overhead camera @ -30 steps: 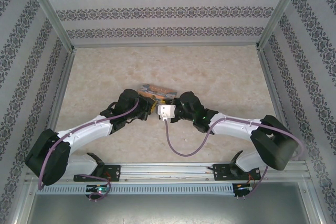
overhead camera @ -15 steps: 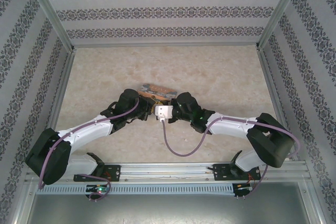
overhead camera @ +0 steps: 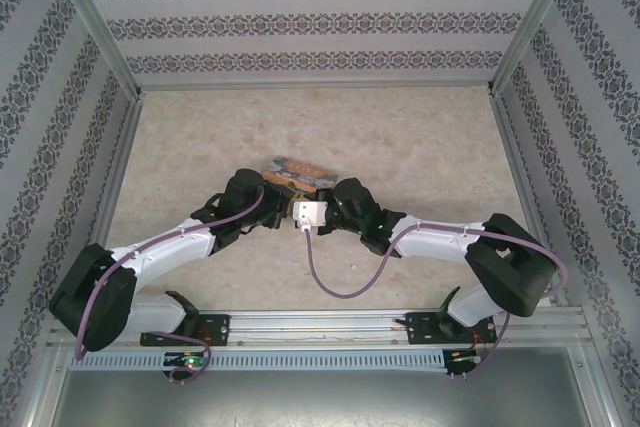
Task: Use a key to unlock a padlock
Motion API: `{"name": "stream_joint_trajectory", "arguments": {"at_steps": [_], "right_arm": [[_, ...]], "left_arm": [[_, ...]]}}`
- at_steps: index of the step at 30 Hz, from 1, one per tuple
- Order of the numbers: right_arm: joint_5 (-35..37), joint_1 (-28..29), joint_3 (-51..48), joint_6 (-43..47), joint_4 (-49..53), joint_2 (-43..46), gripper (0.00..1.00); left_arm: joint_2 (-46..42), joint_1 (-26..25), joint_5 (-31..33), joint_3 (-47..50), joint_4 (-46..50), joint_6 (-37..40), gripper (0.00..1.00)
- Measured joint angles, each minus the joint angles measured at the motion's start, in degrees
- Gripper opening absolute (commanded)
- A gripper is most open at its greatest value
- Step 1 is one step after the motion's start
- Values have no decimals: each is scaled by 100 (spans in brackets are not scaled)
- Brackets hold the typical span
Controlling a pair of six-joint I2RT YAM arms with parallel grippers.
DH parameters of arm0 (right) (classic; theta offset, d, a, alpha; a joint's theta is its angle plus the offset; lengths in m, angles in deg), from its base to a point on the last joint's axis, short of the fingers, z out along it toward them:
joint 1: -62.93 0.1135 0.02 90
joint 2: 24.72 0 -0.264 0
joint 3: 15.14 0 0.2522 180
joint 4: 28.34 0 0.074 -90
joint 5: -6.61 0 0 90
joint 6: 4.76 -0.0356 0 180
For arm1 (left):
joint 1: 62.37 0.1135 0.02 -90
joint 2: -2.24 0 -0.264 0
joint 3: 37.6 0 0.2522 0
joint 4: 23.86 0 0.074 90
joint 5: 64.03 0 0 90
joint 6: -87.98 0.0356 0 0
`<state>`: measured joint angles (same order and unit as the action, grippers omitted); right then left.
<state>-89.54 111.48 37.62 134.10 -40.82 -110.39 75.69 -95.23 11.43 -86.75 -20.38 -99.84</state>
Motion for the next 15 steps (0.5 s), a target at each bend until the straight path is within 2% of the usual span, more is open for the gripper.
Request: {"name": "stream_joint_trajectory", "arguments": {"at_steps": [8, 15], "right_arm": [[63, 9, -2, -525, -59, 0, 0], [101, 9, -116, -1794, -382, -9, 0]], "left_arm": [[0, 11, 2, 0, -44, -17, 0], [0, 33, 0, 0, -131, -22, 0]]}}
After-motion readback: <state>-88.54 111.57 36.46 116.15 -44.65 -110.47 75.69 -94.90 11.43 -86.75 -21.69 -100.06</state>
